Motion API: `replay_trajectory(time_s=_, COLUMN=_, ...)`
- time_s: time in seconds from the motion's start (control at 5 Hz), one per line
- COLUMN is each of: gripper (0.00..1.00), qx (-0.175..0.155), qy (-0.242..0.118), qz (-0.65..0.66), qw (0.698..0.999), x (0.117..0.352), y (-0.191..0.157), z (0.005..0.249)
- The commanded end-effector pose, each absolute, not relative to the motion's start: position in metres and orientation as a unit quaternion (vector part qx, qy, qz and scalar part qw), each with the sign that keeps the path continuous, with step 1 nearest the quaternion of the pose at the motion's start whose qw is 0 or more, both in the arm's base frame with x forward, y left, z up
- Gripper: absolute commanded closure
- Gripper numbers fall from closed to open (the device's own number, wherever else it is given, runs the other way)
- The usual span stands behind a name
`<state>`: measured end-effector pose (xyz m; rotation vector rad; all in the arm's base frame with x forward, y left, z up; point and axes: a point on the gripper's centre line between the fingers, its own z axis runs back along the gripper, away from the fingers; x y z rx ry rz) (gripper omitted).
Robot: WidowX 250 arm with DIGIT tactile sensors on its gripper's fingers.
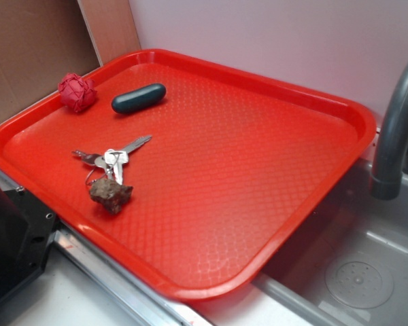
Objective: Grab the red paper.
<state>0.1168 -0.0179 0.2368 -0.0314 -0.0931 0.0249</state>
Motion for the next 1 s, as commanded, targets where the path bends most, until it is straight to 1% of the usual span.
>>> replay_trajectory(time_s=0.0, gripper=0.0, qx=-0.016, qy=-0.047, qz=0.012, qw=0.999, x=0.117, y=-0.018, z=0.237)
replay_trajectory(time_s=0.2, gripper=0.0, qx=0.007, qy=-0.028, qz=-0.076, qw=0.997, x=0.132, y=0.026, z=0.192)
replay_trajectory(time_s=0.4, gripper=0.0, qx=0.0, qy=0.037, qz=-0.196, qw=0.98, x=0.148, y=0.057, z=0.154)
replay_trajectory(time_s=0.6, gripper=0.0, qx=0.014, qy=0.052, qz=-0.304, qw=0.951, x=0.172, y=0.073, z=0.12)
replay_trajectory(time_s=0.8, gripper=0.0, qx=0.02, qy=0.052, qz=-0.363, qw=0.93, x=0.198, y=0.069, z=0.1)
